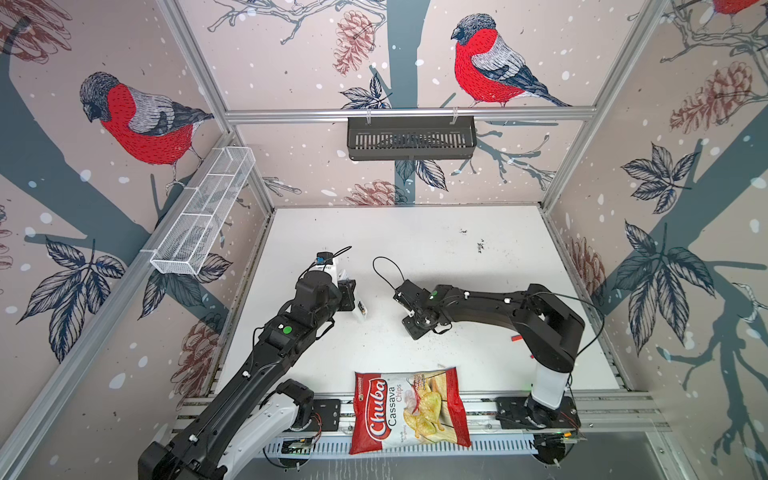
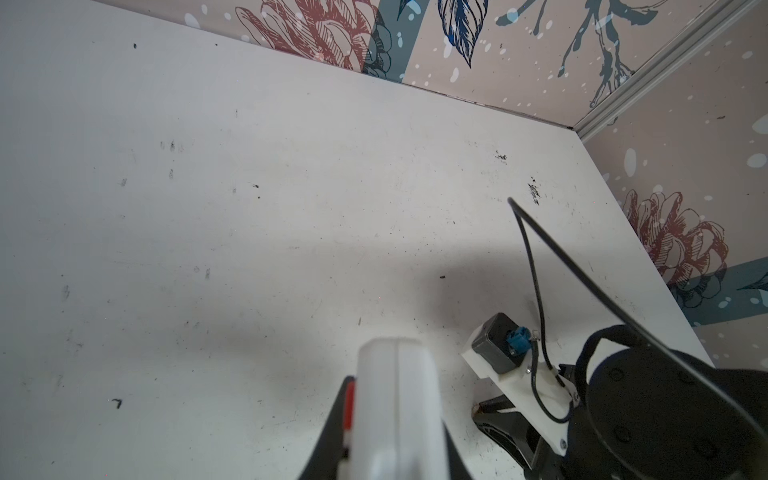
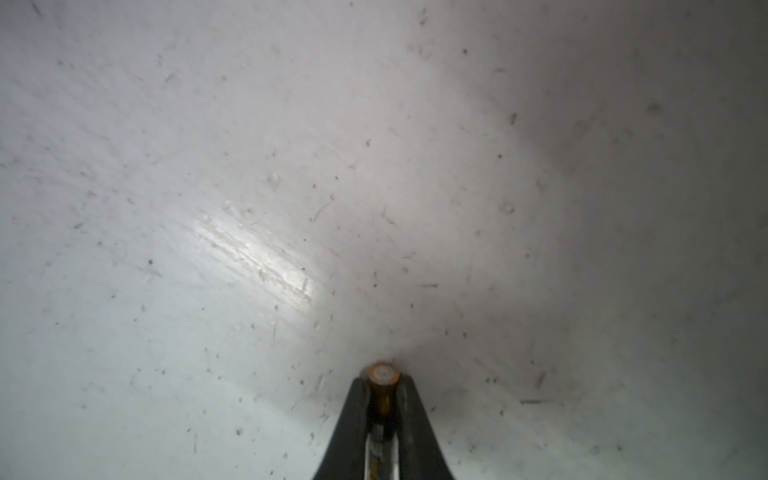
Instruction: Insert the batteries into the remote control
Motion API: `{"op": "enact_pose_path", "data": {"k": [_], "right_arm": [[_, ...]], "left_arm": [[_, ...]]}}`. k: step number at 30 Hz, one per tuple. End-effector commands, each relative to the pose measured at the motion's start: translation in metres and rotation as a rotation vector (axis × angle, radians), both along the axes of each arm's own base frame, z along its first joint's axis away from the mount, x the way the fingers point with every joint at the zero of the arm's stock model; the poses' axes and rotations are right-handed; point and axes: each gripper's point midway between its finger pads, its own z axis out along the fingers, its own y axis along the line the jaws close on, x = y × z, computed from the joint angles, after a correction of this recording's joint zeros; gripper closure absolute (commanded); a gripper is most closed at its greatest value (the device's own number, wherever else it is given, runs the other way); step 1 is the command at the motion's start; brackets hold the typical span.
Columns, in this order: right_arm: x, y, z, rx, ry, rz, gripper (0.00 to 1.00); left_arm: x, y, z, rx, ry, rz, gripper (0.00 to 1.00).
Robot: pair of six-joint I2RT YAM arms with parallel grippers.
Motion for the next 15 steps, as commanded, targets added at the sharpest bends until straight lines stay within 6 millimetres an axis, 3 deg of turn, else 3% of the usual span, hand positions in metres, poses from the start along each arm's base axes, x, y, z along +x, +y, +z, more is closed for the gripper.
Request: {"op": "enact_pose_path", "data": {"k": [1, 4, 7, 13, 15], "right_arm": [[0.006, 0.005, 0.015, 0.077, -0.053, 0.044, 0.89], [0.011, 0.023, 0.05, 0.26, -0.157, 0.112, 0.89], [0.01, 0.04, 0.099, 0.484, -0.266, 0.192, 0.89], [-0.019, 0.056, 0.188, 0.902, -0.462, 0.366, 0.89], [-0.028, 0.058, 0.207, 0.999, -0.506, 0.411, 0.89]], "left_arm": [[0.002, -0.012, 0.008, -0.057, -0.028, -0.042, 1.0], [0.001, -0.02, 0.003, -0.084, -0.004, -0.076, 1.0], [-0.003, -0.032, 0.001, -0.139, 0.014, -0.132, 1.0], [-0.015, -0.053, 0.018, -0.324, -0.02, -0.261, 1.0], [-0.017, -0.054, 0.023, -0.4, -0.027, -0.309, 1.0]]}}
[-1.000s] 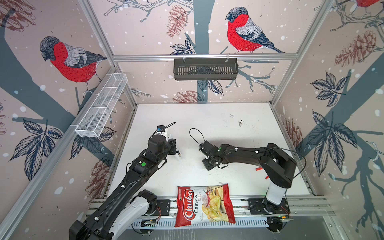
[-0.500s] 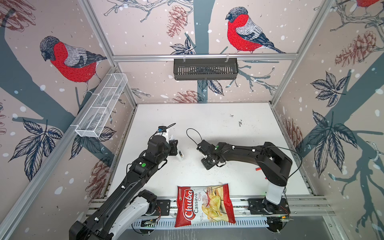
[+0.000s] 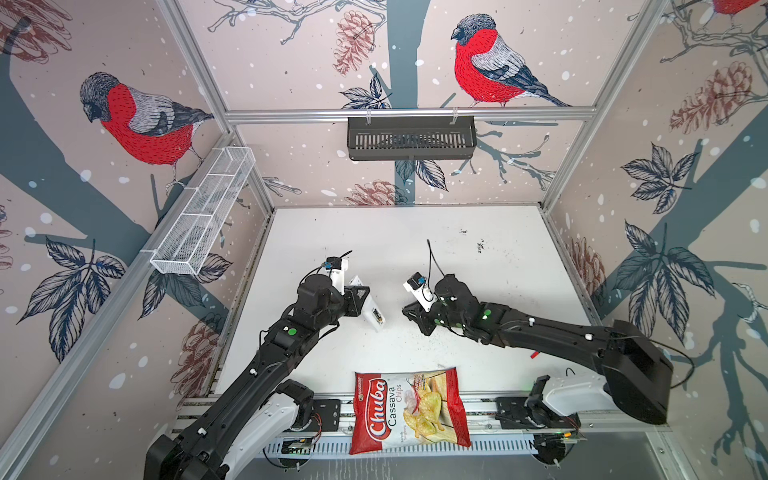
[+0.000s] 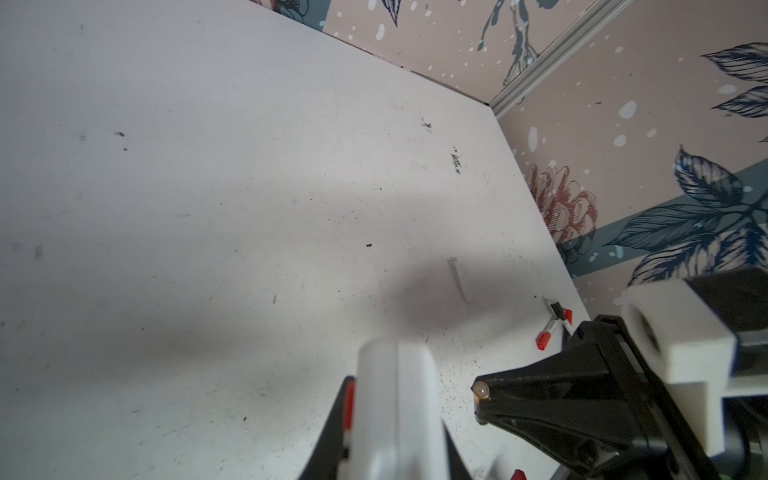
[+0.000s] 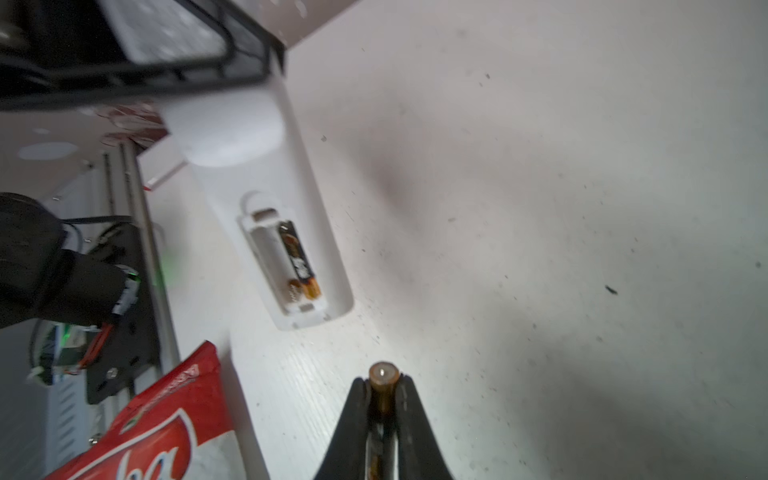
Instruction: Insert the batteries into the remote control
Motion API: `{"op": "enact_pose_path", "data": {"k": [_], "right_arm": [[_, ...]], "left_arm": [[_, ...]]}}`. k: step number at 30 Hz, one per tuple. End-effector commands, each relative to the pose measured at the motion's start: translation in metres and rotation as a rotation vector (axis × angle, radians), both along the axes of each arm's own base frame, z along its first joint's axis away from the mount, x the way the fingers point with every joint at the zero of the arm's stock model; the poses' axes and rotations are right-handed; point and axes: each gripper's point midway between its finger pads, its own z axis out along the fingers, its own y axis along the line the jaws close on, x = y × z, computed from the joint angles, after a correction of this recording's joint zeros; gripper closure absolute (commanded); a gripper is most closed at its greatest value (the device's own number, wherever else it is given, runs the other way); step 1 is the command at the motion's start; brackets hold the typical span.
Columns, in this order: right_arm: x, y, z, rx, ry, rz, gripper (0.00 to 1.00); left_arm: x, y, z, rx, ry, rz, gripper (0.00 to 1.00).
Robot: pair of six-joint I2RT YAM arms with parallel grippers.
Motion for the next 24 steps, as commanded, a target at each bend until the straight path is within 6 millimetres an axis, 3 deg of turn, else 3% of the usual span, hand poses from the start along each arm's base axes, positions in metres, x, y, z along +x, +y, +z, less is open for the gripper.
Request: {"op": "enact_pose_path", "data": {"k": [1, 6, 9, 24], "right_arm": [[-0.015, 0.021, 0.072, 0.298, -0.179, 0.142, 0.89], [-0.036, 0.025, 0.102, 0.427, -0.29, 0.234, 0.89], [-0.043, 0.027, 0.11, 0.466, -0.339, 0.267, 0.89], [-0.049, 0.039, 0.102, 0.458, -0.366, 0.325, 0.9]], "left_arm": [[-0.007, -0.017, 0.036, -0.208, -0.08, -0.14, 1.0], [-0.016, -0.006, 0.057, -0.392, -0.123, -0.239, 1.0], [-0.021, -0.005, 0.065, -0.459, -0.123, -0.295, 1.0], [-0.035, 0.0, 0.077, -0.615, -0.106, -0.39, 1.0]]}}
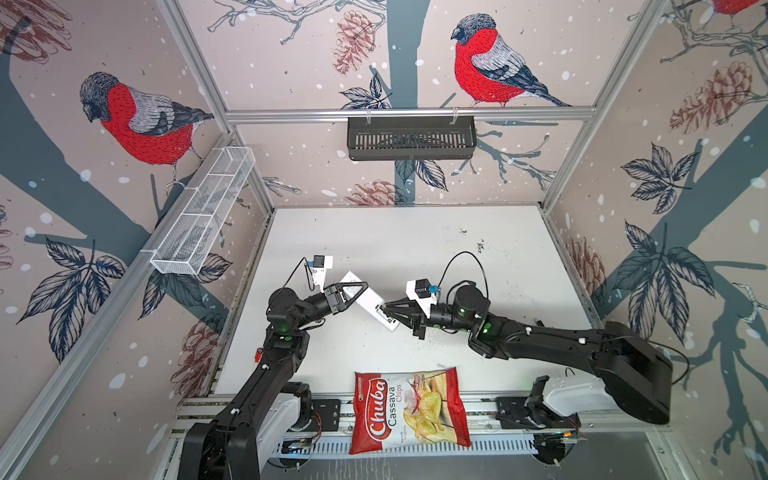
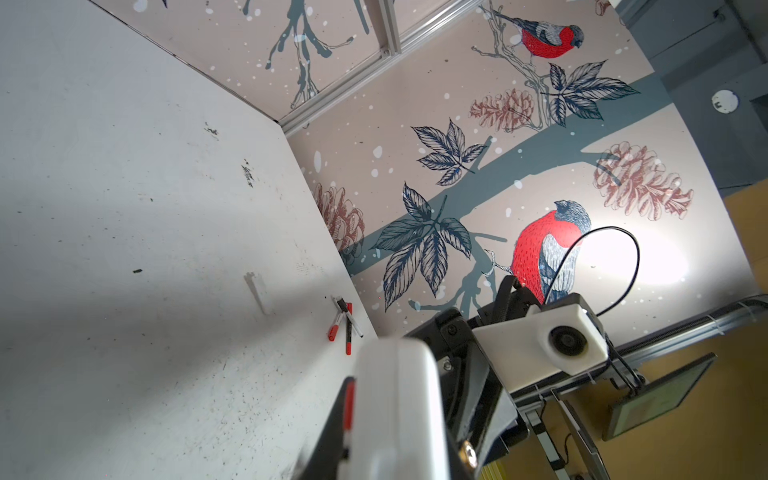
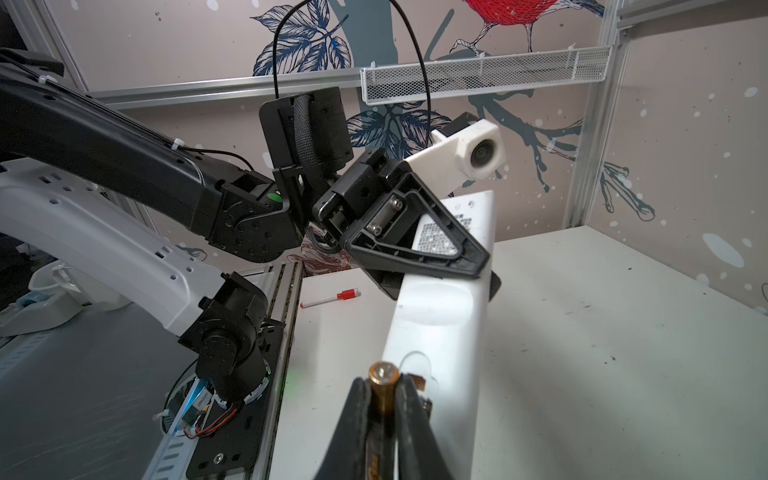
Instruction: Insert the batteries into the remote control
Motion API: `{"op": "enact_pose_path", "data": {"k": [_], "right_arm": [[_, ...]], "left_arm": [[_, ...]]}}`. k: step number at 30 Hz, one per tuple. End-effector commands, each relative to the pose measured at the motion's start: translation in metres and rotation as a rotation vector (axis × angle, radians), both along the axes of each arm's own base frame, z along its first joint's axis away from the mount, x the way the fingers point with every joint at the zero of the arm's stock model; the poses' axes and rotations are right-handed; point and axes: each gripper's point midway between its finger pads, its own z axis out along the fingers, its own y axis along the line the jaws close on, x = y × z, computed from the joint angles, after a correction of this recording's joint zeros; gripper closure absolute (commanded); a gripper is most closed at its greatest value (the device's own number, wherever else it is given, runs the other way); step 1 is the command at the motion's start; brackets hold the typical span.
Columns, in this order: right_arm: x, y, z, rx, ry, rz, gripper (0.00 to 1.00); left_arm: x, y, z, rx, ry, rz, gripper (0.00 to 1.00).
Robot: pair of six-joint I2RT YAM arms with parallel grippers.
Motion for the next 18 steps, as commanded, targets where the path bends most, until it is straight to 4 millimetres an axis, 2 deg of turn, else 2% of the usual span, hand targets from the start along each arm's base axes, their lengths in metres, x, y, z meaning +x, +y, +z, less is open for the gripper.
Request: {"op": "enact_pose_path", "data": {"k": [1, 18], "right_arm": [[-0.003, 0.003, 0.01, 0.032, -0.042, 0.012, 0.9], [0.008, 0.014, -0.023, -0.116, 0.017, -0.053, 0.91]], "left_arm": [[-0.009, 0.0, 0.021, -0.036, -0.09, -0.032, 1.0], [-0.005, 0.005, 0.02, -0.027, -0.094, 0.003, 1.0]]}}
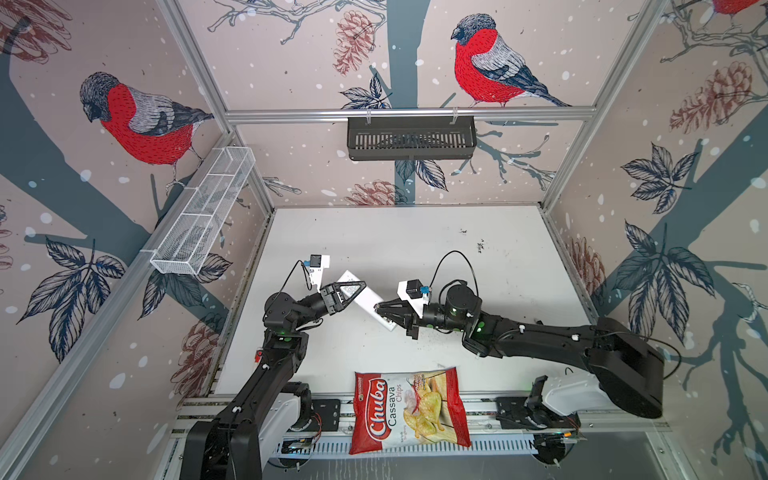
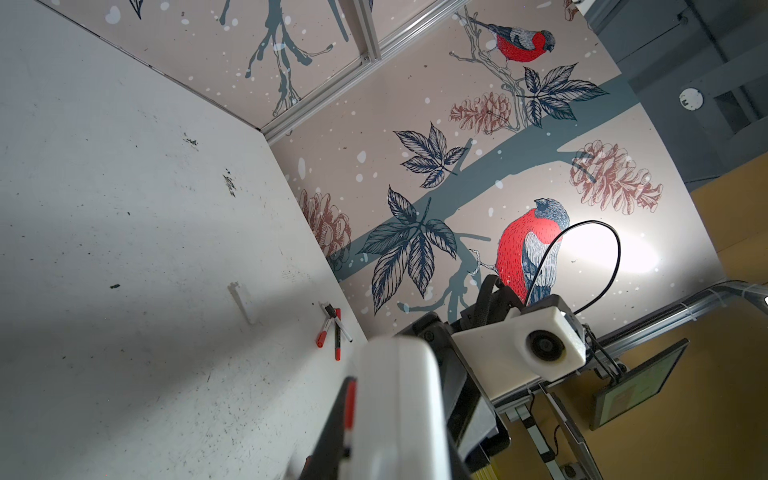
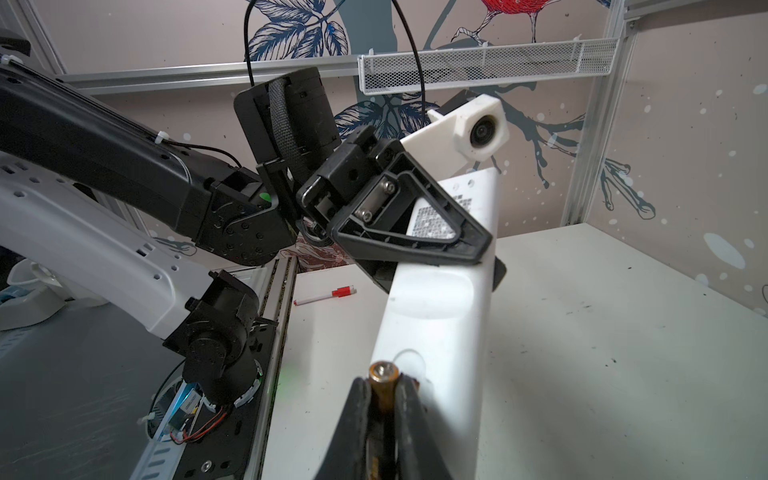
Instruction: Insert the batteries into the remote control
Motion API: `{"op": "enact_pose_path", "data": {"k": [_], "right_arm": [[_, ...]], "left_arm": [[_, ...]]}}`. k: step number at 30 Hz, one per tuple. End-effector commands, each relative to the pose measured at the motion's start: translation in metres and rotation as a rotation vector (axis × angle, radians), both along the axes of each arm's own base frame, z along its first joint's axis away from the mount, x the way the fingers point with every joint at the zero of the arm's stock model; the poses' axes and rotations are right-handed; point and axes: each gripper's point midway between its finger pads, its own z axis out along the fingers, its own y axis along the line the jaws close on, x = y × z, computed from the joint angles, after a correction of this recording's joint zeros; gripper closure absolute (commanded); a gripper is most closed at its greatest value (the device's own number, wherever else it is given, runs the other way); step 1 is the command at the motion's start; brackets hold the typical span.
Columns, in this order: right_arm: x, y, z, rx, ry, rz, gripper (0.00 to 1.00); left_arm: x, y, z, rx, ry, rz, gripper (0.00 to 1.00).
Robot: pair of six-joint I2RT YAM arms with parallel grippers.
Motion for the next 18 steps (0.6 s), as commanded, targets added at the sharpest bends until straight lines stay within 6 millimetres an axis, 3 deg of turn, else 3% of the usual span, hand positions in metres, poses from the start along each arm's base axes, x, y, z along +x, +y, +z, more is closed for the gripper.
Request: {"op": "enact_pose_path", "data": {"k": [1, 18], "right_arm": [[0.005, -0.001, -0.02, -0.088, 0.03, -0.037, 0.91], [0.019, -0.003, -0.054, -0.268, 0.072, -0.11, 0.9]], "left_arm": [[-0.001, 0.002, 0.01, -0.004, -0.063, 0.009, 1.0], [0.001, 0.006, 0.01, -0.008, -0.062, 0.026, 1.0]]}}
